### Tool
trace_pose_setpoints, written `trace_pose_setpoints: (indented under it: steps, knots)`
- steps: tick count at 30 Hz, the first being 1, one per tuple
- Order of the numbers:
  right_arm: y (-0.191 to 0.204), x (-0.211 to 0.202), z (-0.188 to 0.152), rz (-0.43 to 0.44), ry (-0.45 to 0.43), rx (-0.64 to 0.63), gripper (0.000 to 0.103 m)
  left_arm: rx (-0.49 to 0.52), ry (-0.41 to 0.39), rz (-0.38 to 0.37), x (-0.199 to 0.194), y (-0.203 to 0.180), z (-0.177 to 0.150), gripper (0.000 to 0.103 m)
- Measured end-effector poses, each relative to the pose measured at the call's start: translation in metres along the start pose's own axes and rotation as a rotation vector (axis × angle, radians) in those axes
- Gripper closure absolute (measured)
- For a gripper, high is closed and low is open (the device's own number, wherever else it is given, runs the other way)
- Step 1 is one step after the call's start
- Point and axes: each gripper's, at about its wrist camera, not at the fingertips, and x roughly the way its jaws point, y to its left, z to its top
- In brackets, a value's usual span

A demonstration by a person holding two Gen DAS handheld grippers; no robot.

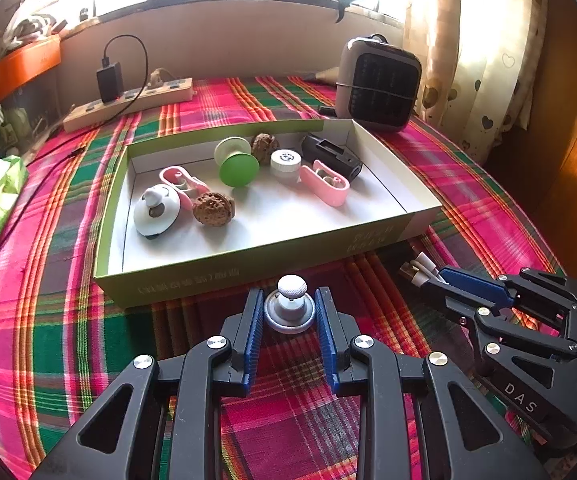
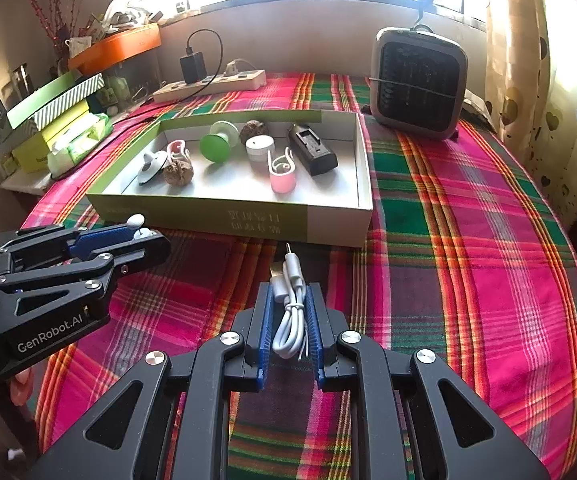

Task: Organize objects
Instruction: 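Carry the white cable and white knob object into the white box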

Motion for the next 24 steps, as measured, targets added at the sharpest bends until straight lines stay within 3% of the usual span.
trace_pose_setpoints:
  steps: [24]
  knots:
    - [-0.003, -0.016, 0.029, 0.017, -0.086, -0.01, 0.085, 0.007, -0.055, -0.034, -0.014, 0.0, 0.023, 0.079]
